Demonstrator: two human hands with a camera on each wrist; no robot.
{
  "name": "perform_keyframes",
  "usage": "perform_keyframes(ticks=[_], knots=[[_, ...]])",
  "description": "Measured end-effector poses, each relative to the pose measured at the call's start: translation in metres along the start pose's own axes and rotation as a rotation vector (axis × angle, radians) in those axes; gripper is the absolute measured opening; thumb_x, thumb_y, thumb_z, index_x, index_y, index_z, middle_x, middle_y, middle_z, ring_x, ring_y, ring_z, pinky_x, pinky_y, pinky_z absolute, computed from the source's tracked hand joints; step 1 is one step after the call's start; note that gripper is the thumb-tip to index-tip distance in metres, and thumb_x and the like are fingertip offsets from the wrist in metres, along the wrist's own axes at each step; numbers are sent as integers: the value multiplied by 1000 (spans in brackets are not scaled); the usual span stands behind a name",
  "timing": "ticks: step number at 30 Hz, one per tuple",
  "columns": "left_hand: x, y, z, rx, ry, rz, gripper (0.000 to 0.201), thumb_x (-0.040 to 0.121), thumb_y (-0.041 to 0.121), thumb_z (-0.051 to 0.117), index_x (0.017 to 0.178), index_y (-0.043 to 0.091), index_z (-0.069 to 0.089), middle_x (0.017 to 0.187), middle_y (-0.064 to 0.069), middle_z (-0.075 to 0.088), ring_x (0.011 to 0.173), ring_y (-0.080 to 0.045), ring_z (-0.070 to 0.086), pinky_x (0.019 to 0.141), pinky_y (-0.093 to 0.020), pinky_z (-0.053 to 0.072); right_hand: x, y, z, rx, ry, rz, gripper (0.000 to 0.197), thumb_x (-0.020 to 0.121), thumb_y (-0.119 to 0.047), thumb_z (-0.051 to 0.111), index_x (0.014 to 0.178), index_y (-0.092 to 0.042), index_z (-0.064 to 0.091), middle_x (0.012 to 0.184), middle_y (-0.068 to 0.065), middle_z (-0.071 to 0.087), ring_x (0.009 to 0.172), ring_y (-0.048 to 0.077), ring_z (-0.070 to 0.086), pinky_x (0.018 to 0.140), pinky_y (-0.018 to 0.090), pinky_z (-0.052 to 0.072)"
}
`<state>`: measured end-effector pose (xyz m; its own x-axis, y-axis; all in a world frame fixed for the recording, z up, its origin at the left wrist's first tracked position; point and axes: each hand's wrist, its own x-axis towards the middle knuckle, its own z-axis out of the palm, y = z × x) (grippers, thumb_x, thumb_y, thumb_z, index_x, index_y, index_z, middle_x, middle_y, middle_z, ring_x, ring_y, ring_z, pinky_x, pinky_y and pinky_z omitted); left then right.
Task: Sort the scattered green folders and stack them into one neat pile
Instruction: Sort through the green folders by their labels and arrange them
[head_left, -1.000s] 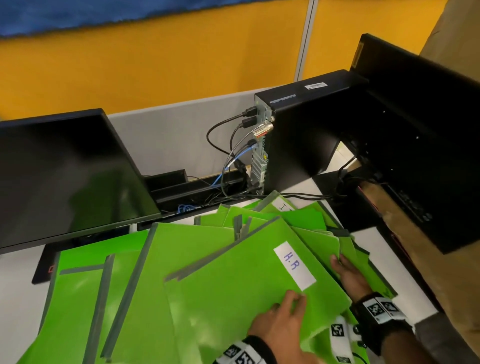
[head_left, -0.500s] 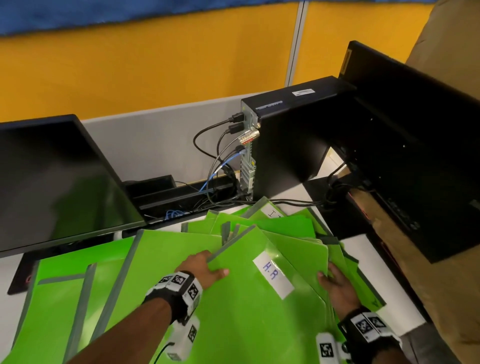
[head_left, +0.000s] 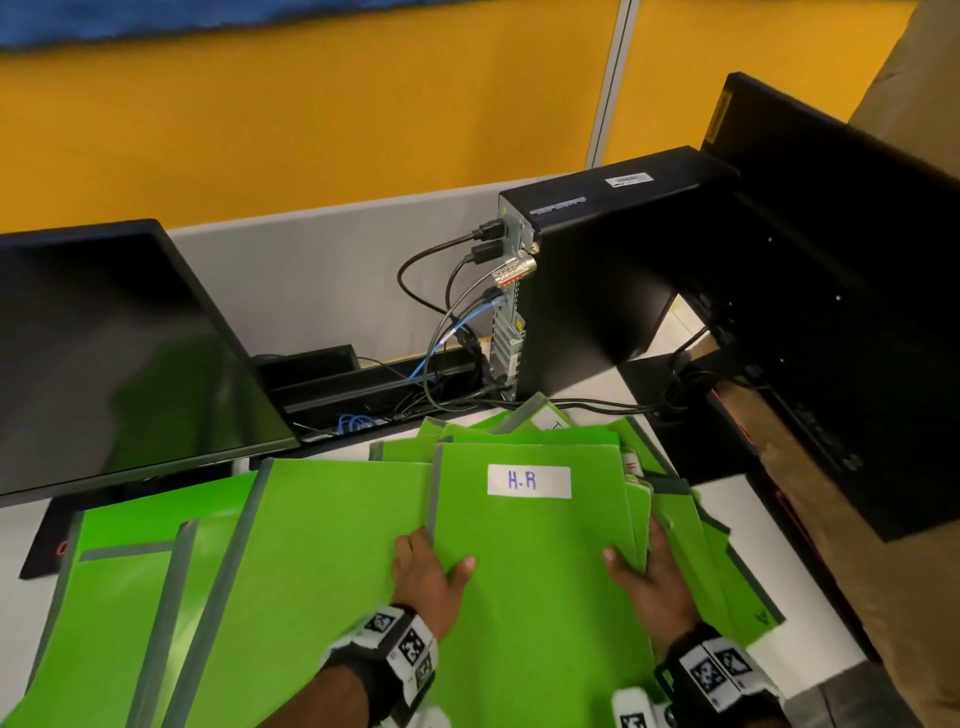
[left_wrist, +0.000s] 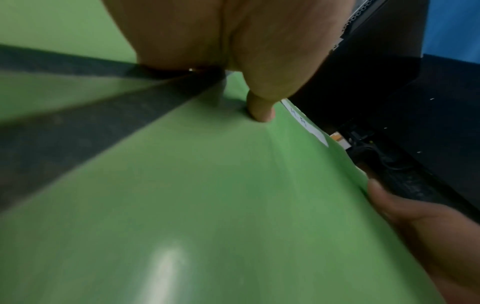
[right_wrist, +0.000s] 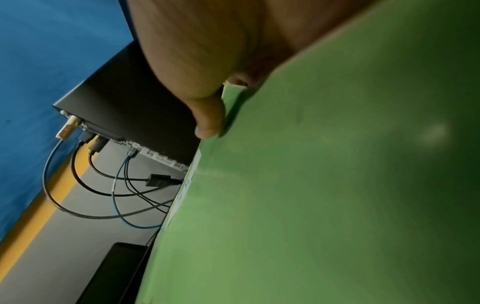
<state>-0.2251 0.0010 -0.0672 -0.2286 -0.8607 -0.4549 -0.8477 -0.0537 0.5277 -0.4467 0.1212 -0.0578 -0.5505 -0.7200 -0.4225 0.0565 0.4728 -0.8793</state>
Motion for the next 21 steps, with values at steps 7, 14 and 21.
perform_keyframes(ticks=[7, 14, 21], knots=[[-13, 6, -8, -201, -147, -28, 79, 81, 35, 67, 143, 9, 25, 149, -7, 24, 135, -25, 30, 111, -29, 28, 8, -6, -3, -45, -17, -64, 85, 89, -16, 59, 145, -48, 3, 155, -11, 5, 143, 23, 10, 112, 46, 16], [13, 16, -55, -544, -12, 38, 79, 78, 50, 65, 142, 32, 22, 146, -3, 23, 132, -23, 34, 109, -38, 31, 4, -15, -9, -81, -133, -179, 84, 87, -10, 59, 144, -45, 9, 144, -27, 8, 133, -1, 6, 109, 31, 10], [37, 8, -55, -476, 6, 67, 47, 79, 45, 67, 122, 35, 50, 138, 1, 21, 133, -28, 29, 111, -39, 25, 9, -15, -2, -121, -277, -162, 86, 87, -10, 60, 137, -58, 9, 152, -21, 4, 141, 4, 3, 114, 38, 9]])
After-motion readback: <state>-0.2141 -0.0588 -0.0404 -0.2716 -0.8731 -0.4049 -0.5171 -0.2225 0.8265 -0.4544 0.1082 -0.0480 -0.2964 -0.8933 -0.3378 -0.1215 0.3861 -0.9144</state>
